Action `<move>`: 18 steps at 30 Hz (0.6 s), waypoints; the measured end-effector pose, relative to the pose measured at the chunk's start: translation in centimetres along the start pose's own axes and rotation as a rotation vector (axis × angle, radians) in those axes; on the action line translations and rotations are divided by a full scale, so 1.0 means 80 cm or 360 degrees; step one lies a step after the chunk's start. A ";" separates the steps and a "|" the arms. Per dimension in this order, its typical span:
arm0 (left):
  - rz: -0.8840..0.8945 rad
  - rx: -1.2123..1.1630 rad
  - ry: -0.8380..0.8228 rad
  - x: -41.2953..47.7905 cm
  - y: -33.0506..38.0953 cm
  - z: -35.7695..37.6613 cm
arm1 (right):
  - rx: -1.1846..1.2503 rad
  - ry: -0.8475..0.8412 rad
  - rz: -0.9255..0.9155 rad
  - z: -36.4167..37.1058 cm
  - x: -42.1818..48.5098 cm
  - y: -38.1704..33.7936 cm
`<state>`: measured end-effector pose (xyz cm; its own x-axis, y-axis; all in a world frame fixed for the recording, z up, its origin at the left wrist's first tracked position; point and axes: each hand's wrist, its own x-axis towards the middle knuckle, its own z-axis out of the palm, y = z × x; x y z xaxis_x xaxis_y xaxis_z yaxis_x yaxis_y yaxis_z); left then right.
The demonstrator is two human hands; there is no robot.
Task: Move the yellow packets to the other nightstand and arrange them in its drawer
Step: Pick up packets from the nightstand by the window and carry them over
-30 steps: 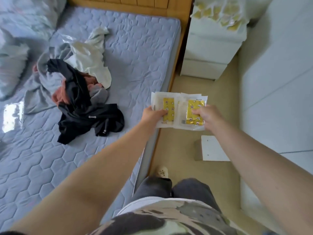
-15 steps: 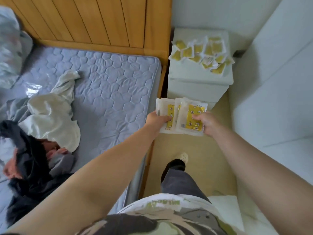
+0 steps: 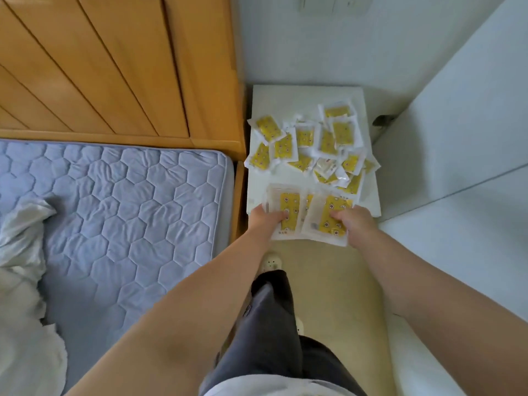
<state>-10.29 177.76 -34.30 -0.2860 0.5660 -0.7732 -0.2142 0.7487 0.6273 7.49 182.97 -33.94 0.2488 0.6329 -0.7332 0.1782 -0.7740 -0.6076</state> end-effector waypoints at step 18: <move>0.0966 0.2210 0.0111 0.262 0.009 0.077 | -0.1359 0.0560 -0.0611 0.058 0.256 -0.029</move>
<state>-10.67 192.33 -50.64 -0.0554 0.9117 -0.4071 0.9608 0.1596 0.2266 7.72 197.80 -48.96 0.2739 0.9079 -0.3173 0.8955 -0.3611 -0.2600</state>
